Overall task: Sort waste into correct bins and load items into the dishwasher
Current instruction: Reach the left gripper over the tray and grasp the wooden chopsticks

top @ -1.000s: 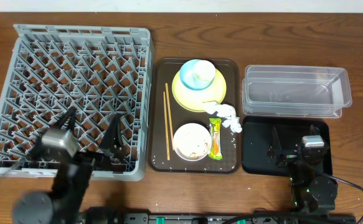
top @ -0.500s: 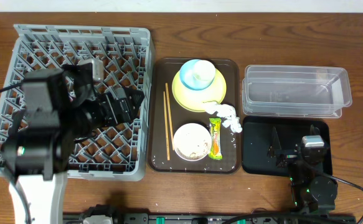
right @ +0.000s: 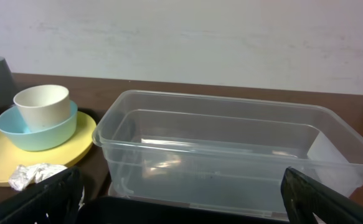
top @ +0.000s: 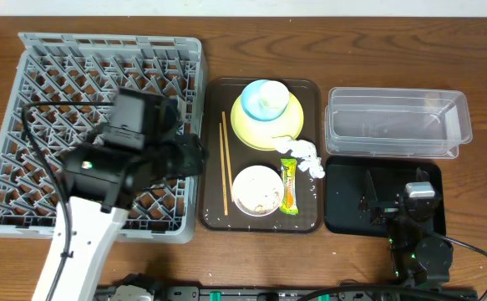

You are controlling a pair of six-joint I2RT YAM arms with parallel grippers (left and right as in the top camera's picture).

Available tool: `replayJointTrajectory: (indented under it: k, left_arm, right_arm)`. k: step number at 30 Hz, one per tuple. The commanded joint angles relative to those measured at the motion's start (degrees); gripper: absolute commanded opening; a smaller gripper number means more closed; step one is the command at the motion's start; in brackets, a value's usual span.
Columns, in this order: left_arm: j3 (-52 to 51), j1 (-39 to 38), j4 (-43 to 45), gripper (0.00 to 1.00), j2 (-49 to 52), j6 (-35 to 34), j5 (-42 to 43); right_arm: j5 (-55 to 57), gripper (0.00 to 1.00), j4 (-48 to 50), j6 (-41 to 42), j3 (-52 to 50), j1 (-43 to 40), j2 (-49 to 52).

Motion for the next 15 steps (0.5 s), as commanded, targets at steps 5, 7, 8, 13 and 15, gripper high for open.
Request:
replayJointTrajectory:
  k: [5,7,8,13,15]
  left_arm:
    - [-8.72,-11.45,5.29,0.43,0.02,-10.47,-16.92]
    - [-11.17,-12.90,7.65,0.43,0.42,-10.51,-16.90]
    - [-12.33,-13.49,8.94,0.43,0.57,-10.49,-16.92]
    - [-17.00,-14.71,15.37,0.13,2.60,-10.49,-16.92]
    - [-17.55,-14.71,15.78,0.08,4.31,-10.49,-16.96]
  right_arm:
    - [-0.44,0.99,-0.22,0.81,-0.07,-0.90,-0.26]
    - [-0.44,0.99,-0.22,0.81,-0.07,-0.90,-0.26]
    - [-0.44,0.99,-0.22,0.81,-0.07,-0.90,-0.26]
    - [-0.44,0.99,-0.22,0.81,-0.07,-0.90,-0.26]
    - [-0.44,0.99,-0.22,0.81,-0.07,-0.90,-0.26]
